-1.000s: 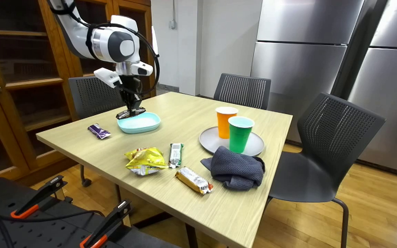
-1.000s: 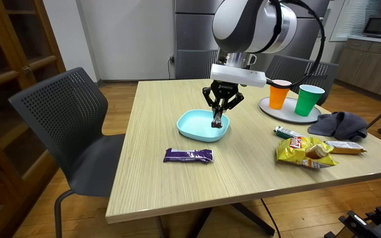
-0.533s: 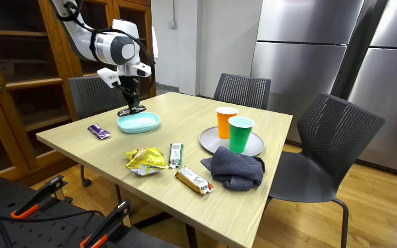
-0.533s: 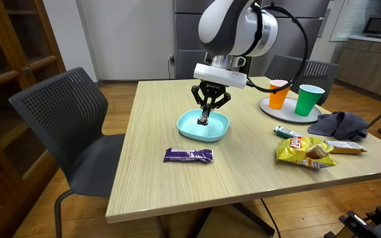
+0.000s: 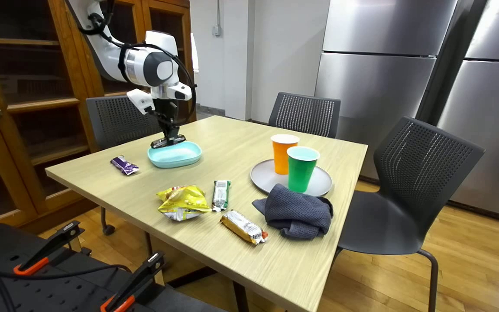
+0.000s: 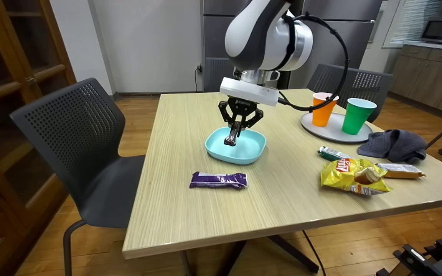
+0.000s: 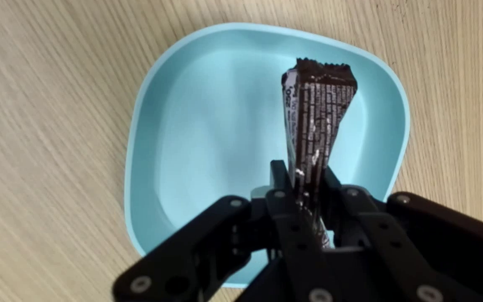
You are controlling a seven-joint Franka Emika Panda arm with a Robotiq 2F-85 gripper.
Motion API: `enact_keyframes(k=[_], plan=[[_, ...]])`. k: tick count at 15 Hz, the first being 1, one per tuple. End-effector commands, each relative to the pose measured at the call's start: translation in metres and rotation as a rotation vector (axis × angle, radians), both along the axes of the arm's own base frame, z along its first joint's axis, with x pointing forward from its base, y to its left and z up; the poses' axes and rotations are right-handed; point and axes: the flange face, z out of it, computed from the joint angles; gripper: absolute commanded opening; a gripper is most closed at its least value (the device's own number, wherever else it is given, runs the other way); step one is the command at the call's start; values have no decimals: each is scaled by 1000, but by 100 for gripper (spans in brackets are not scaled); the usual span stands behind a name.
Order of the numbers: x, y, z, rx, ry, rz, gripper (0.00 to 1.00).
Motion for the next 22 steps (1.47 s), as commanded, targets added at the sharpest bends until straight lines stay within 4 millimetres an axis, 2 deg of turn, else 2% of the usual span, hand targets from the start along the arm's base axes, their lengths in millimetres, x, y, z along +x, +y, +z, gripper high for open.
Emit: enact_keyframes(k=[1,7,12,14,22], plan=[[7,2,2,0,-2,-20,55],[0,-11,10,13,2,-23,99],[-19,-30,24,4,38,52,100],[-28,-43,30,-14,50,88,100],[-61,-118,43,-53,140,339,100]])
